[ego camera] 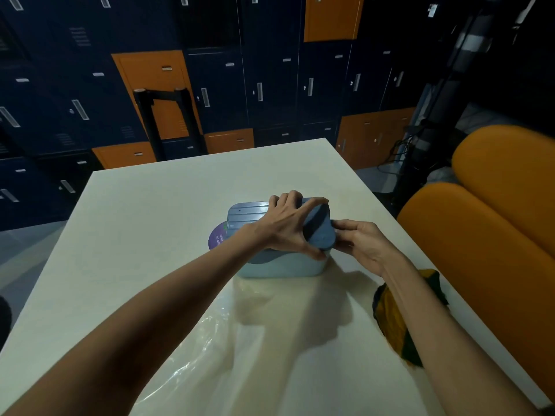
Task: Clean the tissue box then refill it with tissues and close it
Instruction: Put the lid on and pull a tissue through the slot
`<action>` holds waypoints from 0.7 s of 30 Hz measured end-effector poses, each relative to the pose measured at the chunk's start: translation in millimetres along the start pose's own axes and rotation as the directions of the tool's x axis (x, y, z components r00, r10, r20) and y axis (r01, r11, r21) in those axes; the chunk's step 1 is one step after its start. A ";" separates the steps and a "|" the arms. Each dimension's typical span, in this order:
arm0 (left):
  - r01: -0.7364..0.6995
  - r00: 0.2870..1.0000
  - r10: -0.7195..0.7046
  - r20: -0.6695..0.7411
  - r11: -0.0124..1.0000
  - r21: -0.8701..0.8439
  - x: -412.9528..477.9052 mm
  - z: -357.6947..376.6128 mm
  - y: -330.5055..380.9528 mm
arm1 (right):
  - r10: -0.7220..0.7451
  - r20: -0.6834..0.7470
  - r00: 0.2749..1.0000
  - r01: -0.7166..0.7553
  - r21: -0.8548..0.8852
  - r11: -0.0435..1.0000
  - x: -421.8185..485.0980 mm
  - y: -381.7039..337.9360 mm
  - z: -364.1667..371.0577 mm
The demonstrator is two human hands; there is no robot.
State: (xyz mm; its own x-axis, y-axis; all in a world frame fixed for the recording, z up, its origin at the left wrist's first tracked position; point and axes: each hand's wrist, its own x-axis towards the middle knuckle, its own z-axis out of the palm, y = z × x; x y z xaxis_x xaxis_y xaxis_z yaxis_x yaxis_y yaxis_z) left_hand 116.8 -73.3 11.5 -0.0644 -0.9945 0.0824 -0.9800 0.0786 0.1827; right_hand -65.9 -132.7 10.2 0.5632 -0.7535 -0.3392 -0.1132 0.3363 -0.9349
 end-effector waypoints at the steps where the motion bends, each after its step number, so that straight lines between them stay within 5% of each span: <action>1: -0.015 1.000 0.015 0.002 1.000 0.025 -0.3 1.4 -0.3 | 0.006 0.006 1.000 -0.006 0.012 1.000 0.1 0.7 -0.2; 8: -0.051 0.998 0.053 -0.030 0.997 0.049 0.0 0.6 -4.9 | -0.019 0.023 1.000 0.019 -0.023 1.000 1.1 1.8 -0.5; 21: 0.090 0.966 -0.121 -0.228 0.985 -0.144 -9.1 4.6 -14.9 | -0.006 0.094 0.996 0.032 -0.277 0.960 15.3 -10.8 9.7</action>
State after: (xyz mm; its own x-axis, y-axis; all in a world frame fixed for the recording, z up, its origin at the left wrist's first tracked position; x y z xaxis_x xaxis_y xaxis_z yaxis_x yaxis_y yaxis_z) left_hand 131.1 -65.7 3.5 0.0995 -0.9546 0.2809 -0.9444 -0.0016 0.3289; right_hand -48.2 -142.4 16.1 0.6382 -0.6991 -0.3225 -0.3174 0.1426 -0.9375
